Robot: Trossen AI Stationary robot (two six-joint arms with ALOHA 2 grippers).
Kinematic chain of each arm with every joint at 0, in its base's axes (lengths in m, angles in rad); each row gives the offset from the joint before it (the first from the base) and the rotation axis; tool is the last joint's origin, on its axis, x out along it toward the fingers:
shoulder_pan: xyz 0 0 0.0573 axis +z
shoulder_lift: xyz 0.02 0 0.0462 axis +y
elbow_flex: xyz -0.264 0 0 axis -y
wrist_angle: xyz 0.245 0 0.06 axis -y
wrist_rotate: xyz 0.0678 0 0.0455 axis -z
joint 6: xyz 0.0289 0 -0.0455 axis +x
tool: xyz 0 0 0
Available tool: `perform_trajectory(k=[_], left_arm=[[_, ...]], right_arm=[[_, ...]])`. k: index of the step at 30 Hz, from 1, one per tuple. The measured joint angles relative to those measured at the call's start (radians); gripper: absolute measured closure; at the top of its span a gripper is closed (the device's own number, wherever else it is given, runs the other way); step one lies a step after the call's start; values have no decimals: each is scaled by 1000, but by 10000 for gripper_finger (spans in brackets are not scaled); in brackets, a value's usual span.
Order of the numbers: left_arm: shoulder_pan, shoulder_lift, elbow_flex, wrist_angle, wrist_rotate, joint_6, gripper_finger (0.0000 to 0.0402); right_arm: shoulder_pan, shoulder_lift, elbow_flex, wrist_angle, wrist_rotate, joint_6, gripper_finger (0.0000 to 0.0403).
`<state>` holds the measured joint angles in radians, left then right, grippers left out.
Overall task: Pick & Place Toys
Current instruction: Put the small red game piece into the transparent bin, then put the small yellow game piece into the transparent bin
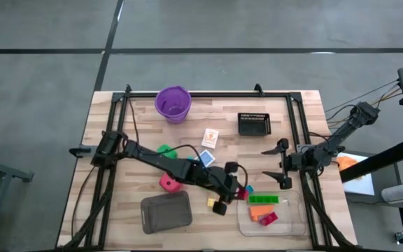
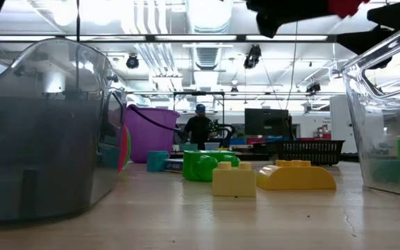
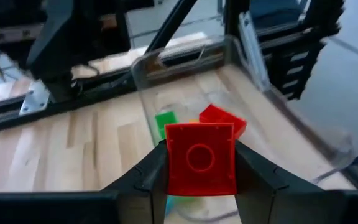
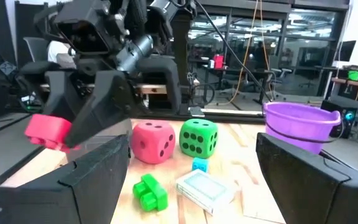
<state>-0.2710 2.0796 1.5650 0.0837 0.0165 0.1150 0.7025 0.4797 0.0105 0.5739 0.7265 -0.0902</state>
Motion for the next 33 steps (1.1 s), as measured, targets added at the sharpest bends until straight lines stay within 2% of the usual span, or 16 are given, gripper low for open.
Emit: perform_trajectory(k=[3,7,11,19,27,30,33], left_arm=[[-4,7,0,32,6,-13,270],[-5,63,12,116,71,-40,270],[-1,123,49,96,82,-45,270],[4,135,63,48,81,-64,267],[4,136,63,7,82,-63,104],[3,136,63,9,82,-63,77],[2,136,66,8,82,-42,72]], right_arm=[[0,7,0,0,11,0,57],[0,17,0,0,17,0,57],[0,17,1,0,21,7,57],[0,21,1,0,22,8,57],[0,21,2,1,22,8,57],[0,21,2,0,22,8,57],[0,21,2,0,22,8,57]])
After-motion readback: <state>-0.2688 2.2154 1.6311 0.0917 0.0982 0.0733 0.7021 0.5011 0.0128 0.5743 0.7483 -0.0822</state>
